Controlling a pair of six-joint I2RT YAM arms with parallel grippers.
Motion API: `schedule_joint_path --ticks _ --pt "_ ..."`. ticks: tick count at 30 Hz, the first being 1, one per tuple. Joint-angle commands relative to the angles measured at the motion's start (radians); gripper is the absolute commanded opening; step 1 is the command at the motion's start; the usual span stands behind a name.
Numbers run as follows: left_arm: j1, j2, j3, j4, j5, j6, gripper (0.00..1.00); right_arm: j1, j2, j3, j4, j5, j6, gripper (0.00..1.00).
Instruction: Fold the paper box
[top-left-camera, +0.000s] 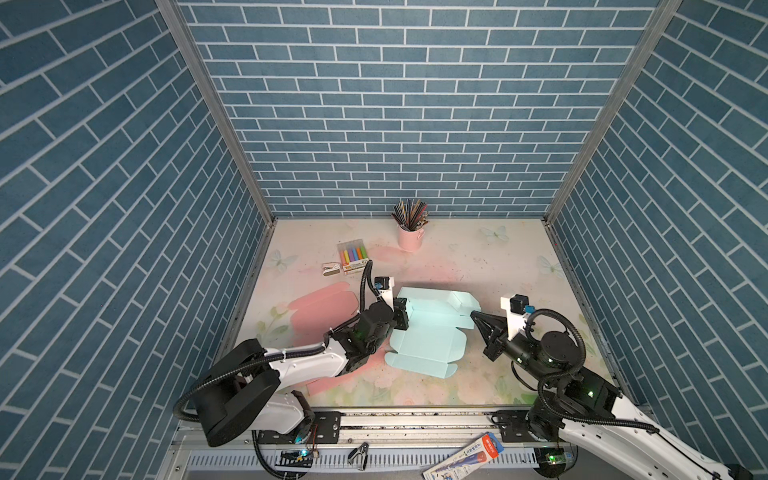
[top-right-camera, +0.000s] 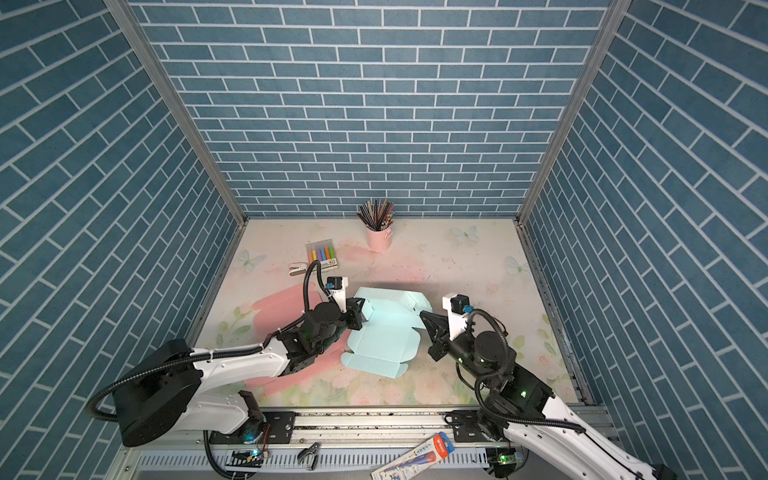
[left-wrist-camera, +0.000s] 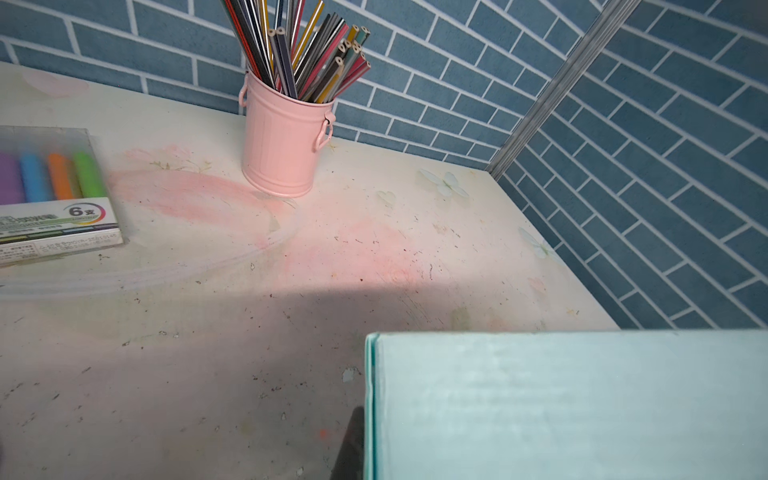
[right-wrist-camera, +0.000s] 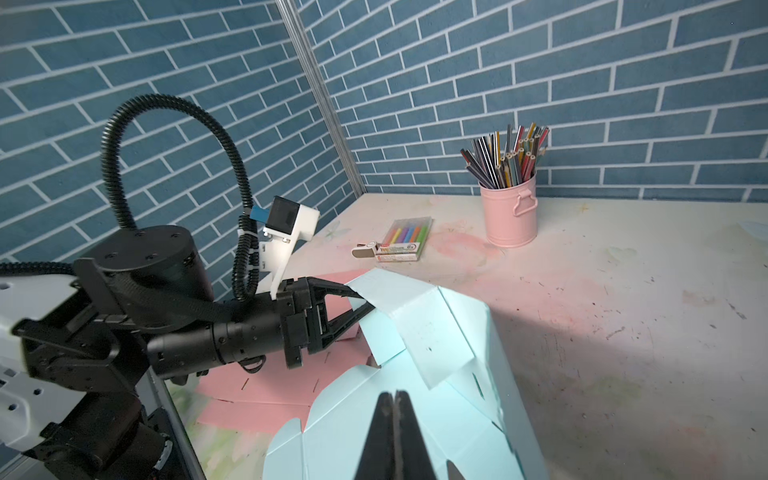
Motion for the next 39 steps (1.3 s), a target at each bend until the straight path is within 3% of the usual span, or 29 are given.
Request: schedule_joint_path --ticks 1,12,39 --pt "0.039 -0.051 -0.010 0.003 0.070 -0.048 0.00 0.004 -0.072 -0.045 0.053 -0.019 -0.019 0.00" --pt "0.097 -0.185 -0.032 0.030 0.194 -0.113 0.00 0.004 -0.224 -0.196 0.189 -0.036 0.055 0.00" --pt "0.092 -0.182 -0.076 0.078 0.292 -0.140 0.00 0.003 0.025 -0.149 0.408 -0.112 0.040 0.00"
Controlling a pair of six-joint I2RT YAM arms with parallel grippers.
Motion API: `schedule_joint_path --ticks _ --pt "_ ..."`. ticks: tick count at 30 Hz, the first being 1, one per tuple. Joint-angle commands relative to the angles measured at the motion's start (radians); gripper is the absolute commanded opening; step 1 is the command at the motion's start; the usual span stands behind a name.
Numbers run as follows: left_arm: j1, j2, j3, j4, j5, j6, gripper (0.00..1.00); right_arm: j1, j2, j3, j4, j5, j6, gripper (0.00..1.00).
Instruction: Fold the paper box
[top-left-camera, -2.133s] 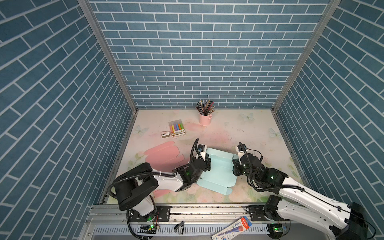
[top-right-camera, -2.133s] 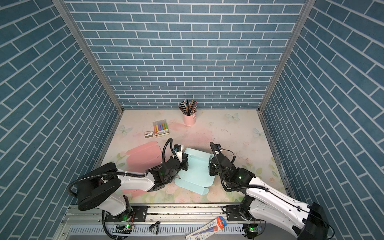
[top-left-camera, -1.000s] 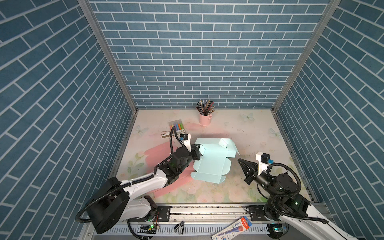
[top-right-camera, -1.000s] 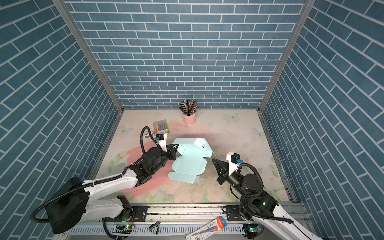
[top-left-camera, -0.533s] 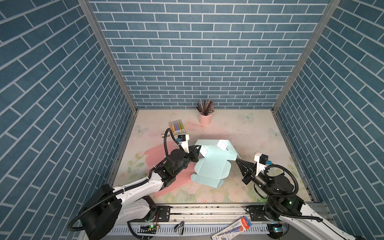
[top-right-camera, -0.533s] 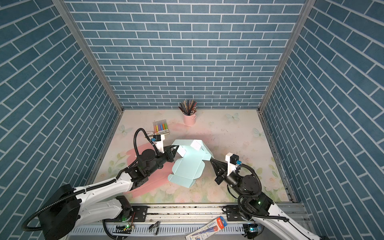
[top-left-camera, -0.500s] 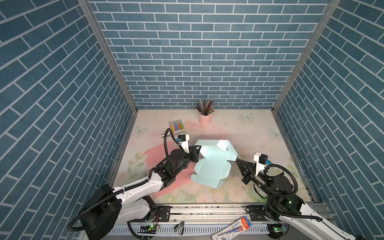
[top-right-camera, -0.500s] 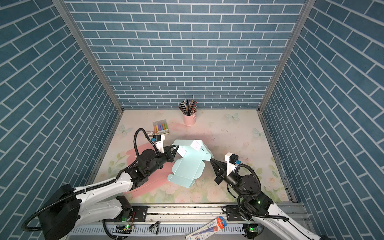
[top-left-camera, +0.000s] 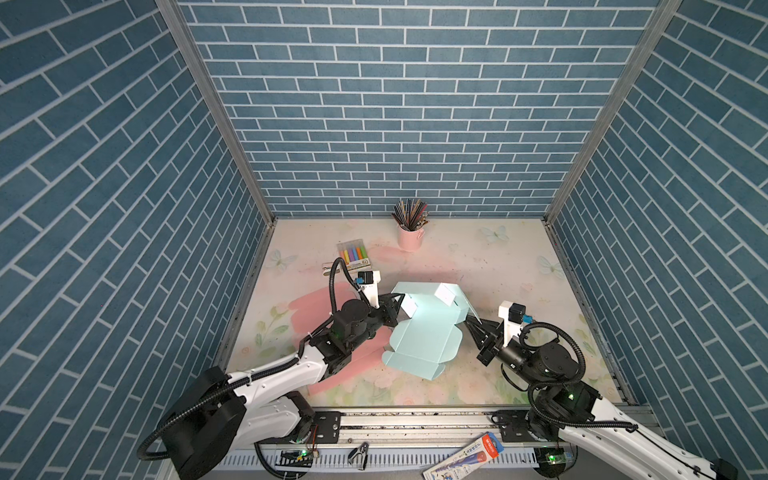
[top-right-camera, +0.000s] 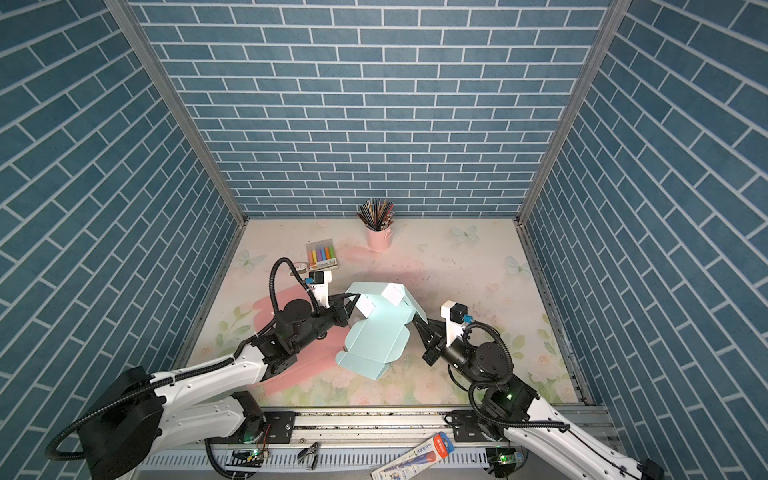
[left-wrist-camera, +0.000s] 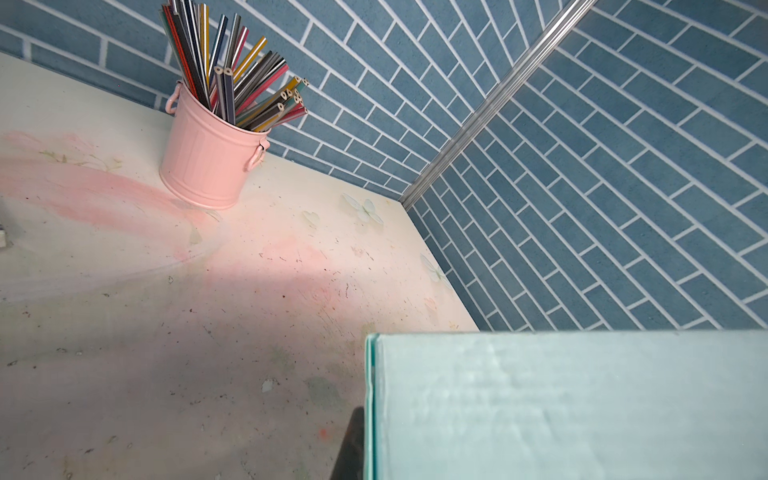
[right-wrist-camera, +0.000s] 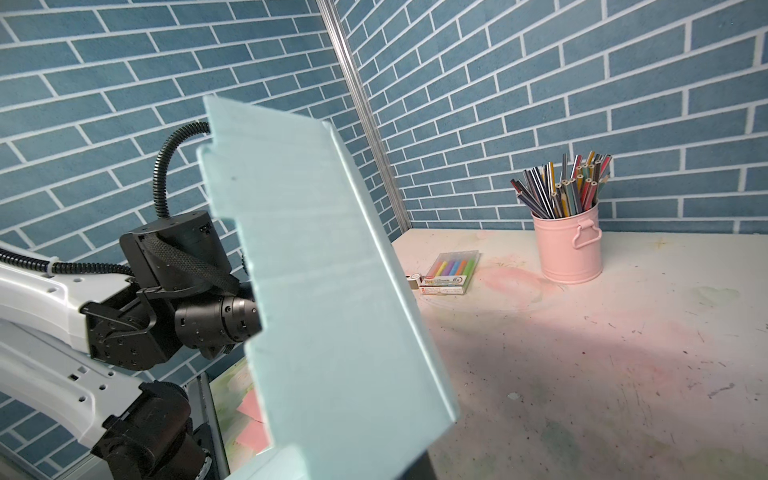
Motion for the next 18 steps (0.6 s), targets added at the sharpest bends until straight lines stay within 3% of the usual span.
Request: schedule_joint_path --ticks 1,18 --pt "-0.001 0.013 -0.010 0.043 0.014 -0.010 0.00 0.004 0.019 0.038 0.047 -0.010 0.004 0.00" --pt "-0.013 0.057 -0.019 0.080 0.021 -0.013 0.00 0.004 0.120 0.068 -0.044 0.031 0.049 0.00"
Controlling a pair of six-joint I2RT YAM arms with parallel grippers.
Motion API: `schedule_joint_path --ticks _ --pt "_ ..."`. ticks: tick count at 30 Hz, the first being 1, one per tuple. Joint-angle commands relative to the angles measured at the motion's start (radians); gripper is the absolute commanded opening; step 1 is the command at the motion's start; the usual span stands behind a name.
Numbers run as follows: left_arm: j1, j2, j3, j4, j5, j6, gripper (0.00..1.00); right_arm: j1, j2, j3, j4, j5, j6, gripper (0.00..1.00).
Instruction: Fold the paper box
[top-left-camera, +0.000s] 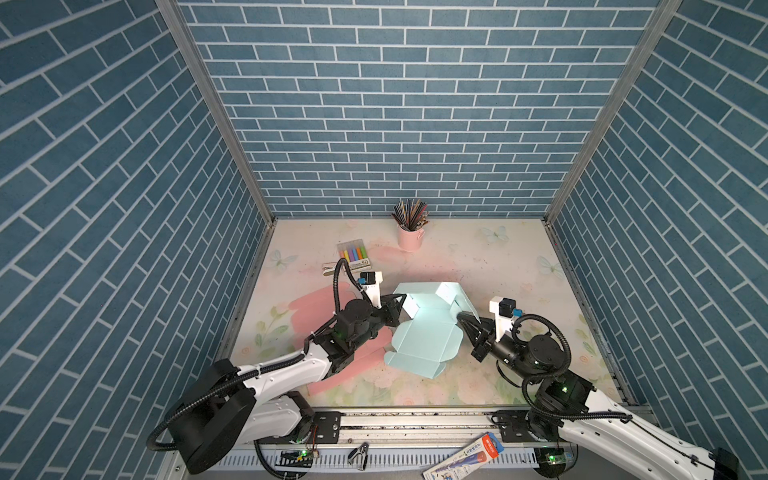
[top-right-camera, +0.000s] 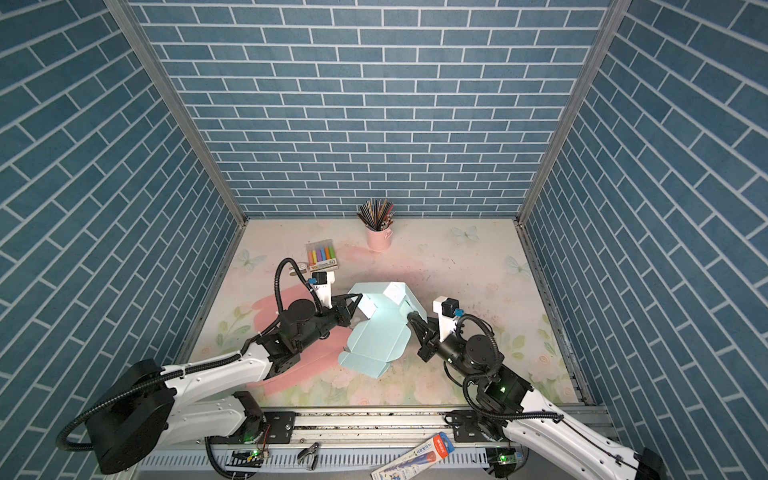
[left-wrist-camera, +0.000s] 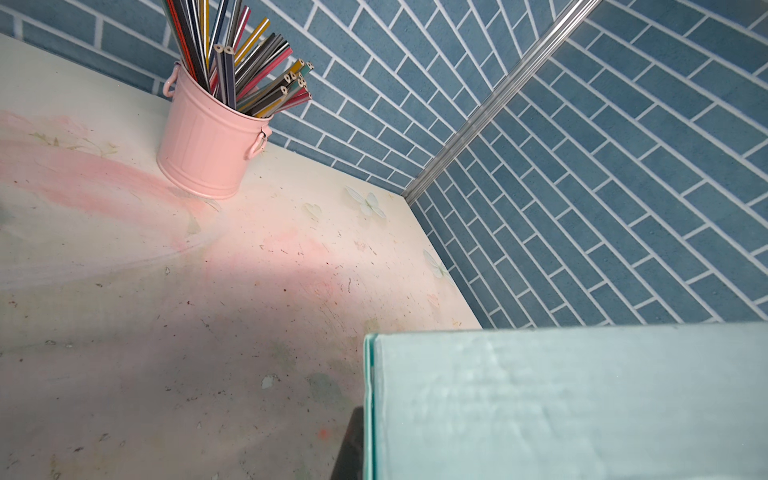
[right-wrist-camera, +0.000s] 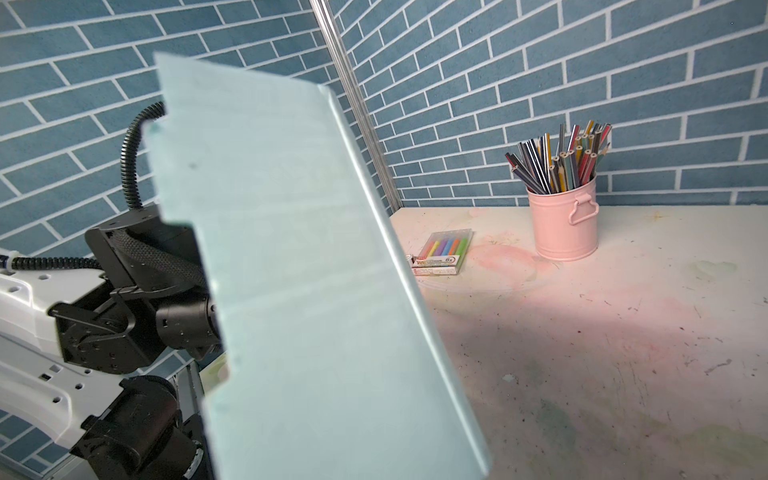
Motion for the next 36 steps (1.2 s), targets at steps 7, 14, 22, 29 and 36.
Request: schedule_joint_path --ticks 7,14,22,29,36 --pt "0.026 -0.014 -0.055 0.022 -0.018 -0.003 0.00 0.003 -0.052 0.074 -0.184 0.006 -0.003 0.10" --pt "0.103 -0.040 -0.075 -0.002 0.052 0.024 0.00 0.004 -0.111 0.157 -0.361 -0.035 -0.055 0.25" --pt "0.199 -0.099 -0.069 -0.091 0.146 0.087 0.00 0.004 -0.189 0.244 -0.505 -0.014 -0.028 0.45" --pt "0.201 -0.084 -0.045 -0.118 0.235 0.126 0.00 0.000 -0.075 0.310 -0.447 -0.022 -0.028 0.50" --pt "0.189 -0.100 -0.035 -0.155 0.270 0.158 0.00 -0.013 0.089 0.358 -0.446 -0.110 -0.067 0.46"
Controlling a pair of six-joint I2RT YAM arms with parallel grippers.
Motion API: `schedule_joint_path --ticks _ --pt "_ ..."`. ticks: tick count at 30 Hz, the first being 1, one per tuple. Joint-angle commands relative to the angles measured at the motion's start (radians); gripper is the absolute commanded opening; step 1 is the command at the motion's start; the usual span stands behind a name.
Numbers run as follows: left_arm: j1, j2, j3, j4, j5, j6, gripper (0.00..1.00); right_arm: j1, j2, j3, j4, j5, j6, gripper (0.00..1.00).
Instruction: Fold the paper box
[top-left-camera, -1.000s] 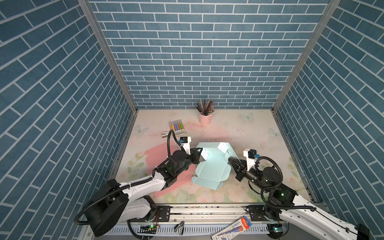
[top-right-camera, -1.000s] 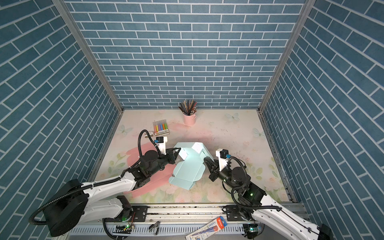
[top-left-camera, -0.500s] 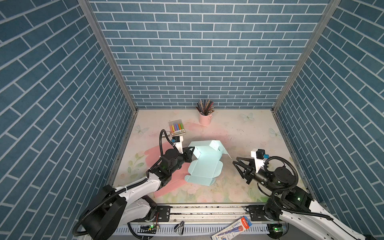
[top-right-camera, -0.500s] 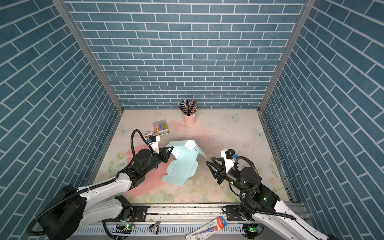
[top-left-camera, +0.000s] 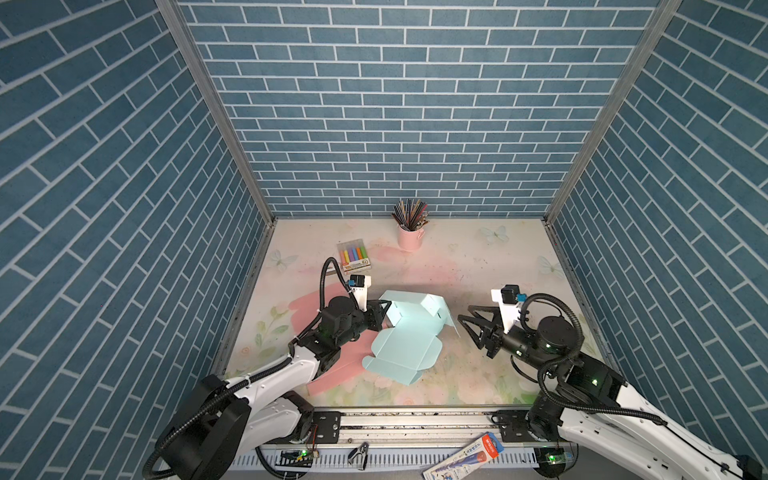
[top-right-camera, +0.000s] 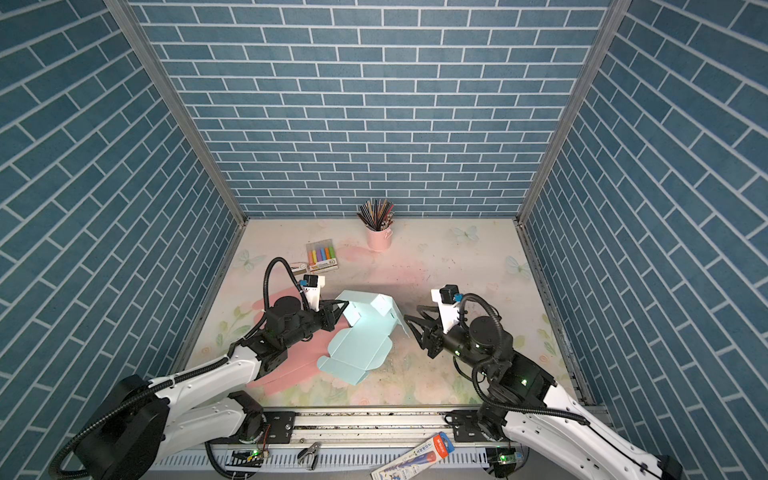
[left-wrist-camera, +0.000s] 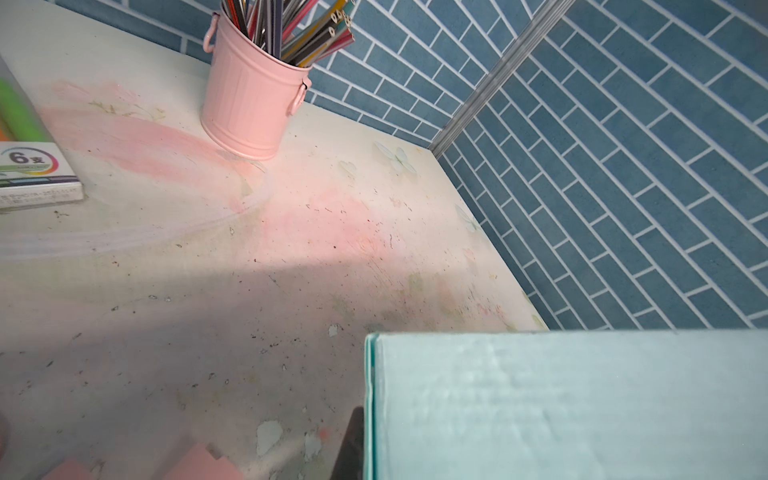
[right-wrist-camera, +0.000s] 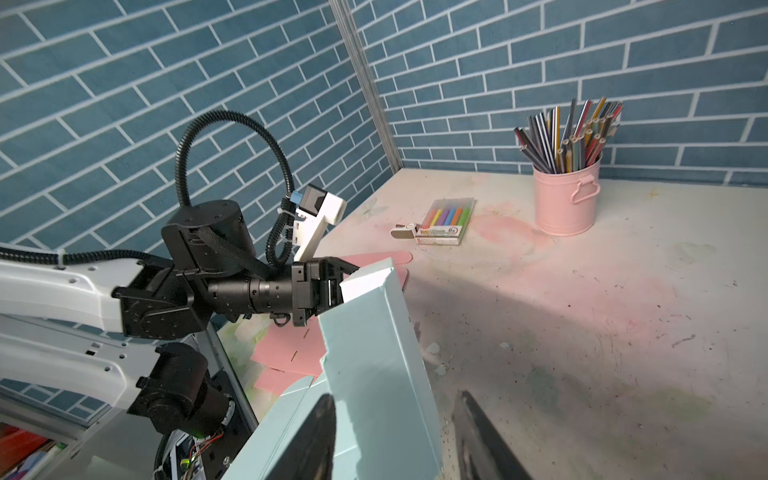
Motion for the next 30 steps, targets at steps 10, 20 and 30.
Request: schedule_joint_path --ticks 10,20,30 --pt "-0.031 -0.013 0.059 -0.043 0.034 0.054 0.00 -0.029 0.091 -0.010 0.045 -0.150 -0.085 0.35" --pt "-0.064 0.005 0.066 -0.043 -0.011 0.047 0.00 -0.029 0.182 0.004 0.063 -0.175 -0.115 0.30" --pt "-0.110 0.055 0.064 -0.005 -0.110 0.000 0.00 -0.016 0.250 0.014 0.067 -0.080 -0.070 0.25"
